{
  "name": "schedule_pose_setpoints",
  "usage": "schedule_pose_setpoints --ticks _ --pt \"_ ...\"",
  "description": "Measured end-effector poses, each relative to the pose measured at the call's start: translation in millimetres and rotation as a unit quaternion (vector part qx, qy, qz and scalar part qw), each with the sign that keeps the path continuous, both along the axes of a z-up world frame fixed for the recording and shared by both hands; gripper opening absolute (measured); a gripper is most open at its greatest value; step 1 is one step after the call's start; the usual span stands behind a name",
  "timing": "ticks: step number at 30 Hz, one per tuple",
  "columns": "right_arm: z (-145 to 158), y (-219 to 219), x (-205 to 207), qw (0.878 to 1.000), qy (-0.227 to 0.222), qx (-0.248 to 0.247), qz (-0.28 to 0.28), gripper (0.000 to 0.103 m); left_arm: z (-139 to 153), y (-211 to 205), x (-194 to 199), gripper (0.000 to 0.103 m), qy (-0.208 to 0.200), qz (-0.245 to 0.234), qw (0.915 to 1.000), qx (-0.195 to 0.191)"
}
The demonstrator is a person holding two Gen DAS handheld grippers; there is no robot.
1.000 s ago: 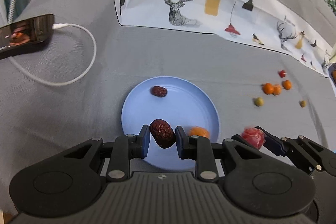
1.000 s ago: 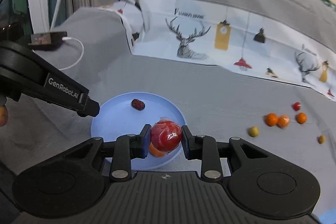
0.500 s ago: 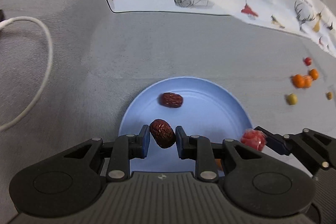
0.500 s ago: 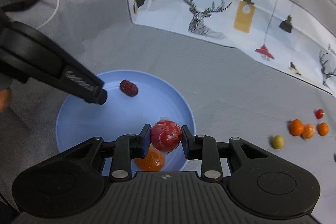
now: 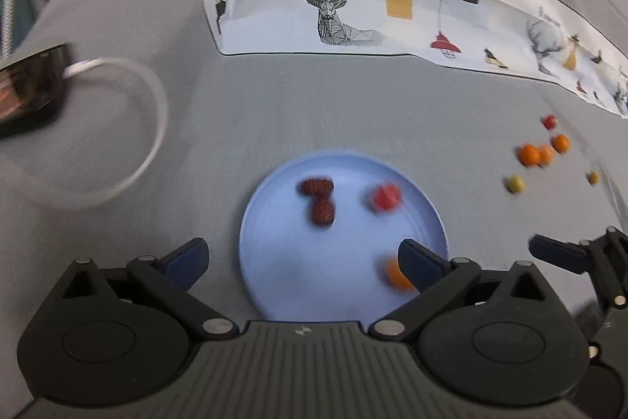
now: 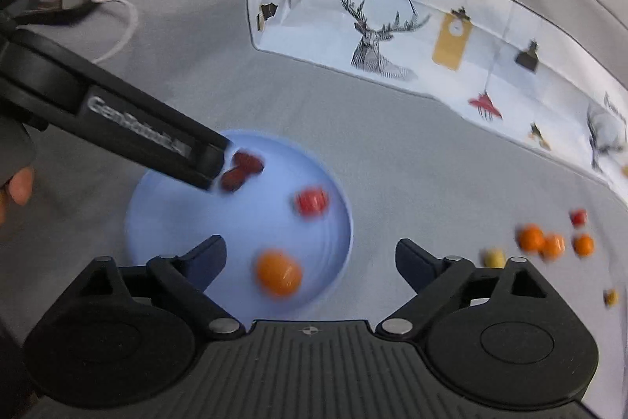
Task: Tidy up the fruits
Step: 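Lift both grippers away from the plate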
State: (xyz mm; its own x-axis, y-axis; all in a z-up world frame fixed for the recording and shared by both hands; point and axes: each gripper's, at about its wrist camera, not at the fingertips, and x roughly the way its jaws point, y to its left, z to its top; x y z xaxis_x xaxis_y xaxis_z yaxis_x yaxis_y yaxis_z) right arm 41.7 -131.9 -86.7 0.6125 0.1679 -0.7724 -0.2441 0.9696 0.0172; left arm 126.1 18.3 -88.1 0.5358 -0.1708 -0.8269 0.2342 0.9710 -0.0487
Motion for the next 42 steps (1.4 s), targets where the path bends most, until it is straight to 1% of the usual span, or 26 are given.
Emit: schedule_pose_setpoints --ticks 4,6,9,12,14,17,20,24,29,34,42 --pt "15.1 -8.7 -57.6 1.000 0.017 0.017 -0.005 0.098 14.3 12.2 -56.6 0.103 -0.011 0.014 0.9997 0.018" --pt "21.5 -10.0 -81.9 1.000 0.012 0.019 -0.012 0.099 23.3 19.6 -78.0 0.103 -0.015 0.027 0.9994 0.014" --pt "36.6 -8.4 -103.1 1.000 -0.022 0.008 -0.015 0.100 37.9 25.4 -98.8 0.103 -0.026 0.031 0.9992 0.003" --pt "51.7 -11.9 -119.4 0.998 -0.056 0.012 -0.021 0.100 54.3 26.8 -114.0 0.103 -0.051 0.043 0.9978 0.000" --pt "58.8 -13.6 -130.5 0.997 -0.071 0.011 -0.022 0.100 64.3 25.5 -124.1 0.103 -0.064 0.040 0.9972 -0.006" --pt "70.6 -18.2 -146.6 0.995 -0.095 0.013 -0.025 0.102 74.3 17.5 -137.2 0.103 -0.076 0.031 0.9966 -0.003" --pt "80.2 -25.1 -160.0 0.993 -0.115 0.019 -0.036 0.102 82.1 10.0 -153.7 0.103 -0.090 0.018 0.9958 -0.001" --pt "88.6 -30.4 -172.1 0.990 -0.130 0.026 -0.049 0.102 91.8 1.4 -168.6 0.103 -0.107 0.004 0.9942 0.008" --pt "98.9 -36.4 -187.9 0.986 -0.158 0.024 -0.054 0.102 106.9 -6.3 -179.7 0.103 -0.129 -0.004 0.9916 0.004" --pt "99.2 -45.2 -193.8 0.985 -0.159 0.034 -0.063 0.102 113.2 -13.8 -187.7 0.103 -0.144 -0.011 0.9896 0.007" --pt "96.5 -47.6 -192.8 0.985 -0.156 0.045 -0.061 0.102 113.6 -14.8 -187.7 0.103 -0.139 -0.004 0.9903 0.011"
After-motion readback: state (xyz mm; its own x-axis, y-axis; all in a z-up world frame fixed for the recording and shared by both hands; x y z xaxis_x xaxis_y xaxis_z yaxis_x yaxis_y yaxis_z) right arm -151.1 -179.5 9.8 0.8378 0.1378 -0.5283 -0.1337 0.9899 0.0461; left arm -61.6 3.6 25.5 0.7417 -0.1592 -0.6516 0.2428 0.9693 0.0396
